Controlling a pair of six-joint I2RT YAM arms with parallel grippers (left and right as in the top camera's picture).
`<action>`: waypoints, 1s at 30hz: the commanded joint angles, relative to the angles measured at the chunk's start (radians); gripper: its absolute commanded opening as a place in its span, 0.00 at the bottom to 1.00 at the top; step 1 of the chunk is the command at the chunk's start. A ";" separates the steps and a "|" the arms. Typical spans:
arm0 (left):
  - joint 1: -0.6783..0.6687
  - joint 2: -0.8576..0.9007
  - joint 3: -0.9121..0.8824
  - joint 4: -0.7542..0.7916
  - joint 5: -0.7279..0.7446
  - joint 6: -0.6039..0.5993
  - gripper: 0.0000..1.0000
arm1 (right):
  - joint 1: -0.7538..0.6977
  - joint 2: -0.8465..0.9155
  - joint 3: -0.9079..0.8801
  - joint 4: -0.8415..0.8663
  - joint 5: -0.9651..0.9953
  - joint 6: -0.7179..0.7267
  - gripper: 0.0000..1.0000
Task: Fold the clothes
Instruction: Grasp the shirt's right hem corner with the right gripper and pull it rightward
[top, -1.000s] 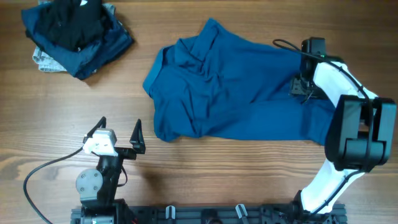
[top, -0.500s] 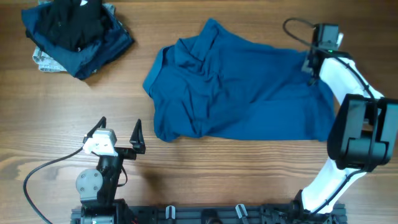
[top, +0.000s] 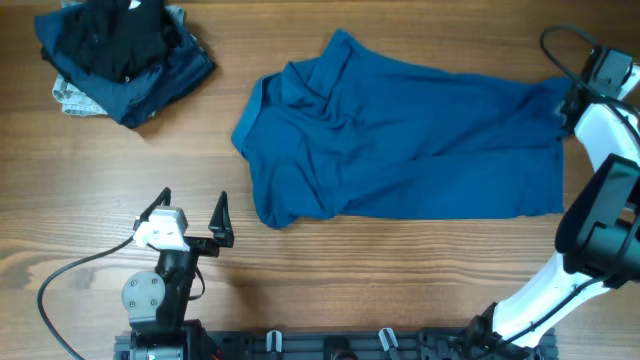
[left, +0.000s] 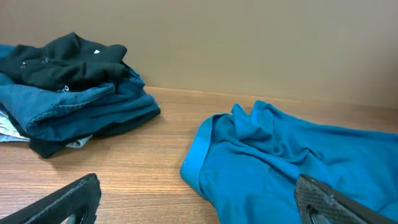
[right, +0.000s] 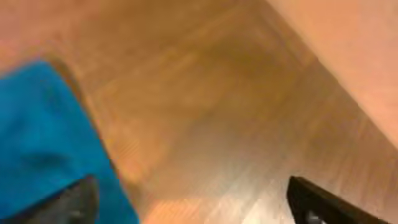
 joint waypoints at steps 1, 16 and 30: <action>0.006 -0.004 -0.006 -0.001 0.013 0.020 1.00 | 0.018 -0.018 0.020 -0.082 0.000 0.058 1.00; 0.006 -0.004 -0.006 -0.001 0.012 0.019 1.00 | 0.019 -0.219 -0.006 -0.464 -0.616 0.338 0.90; 0.006 -0.004 -0.006 -0.001 0.012 0.020 1.00 | -0.017 -0.061 -0.042 -0.389 -0.526 0.434 0.81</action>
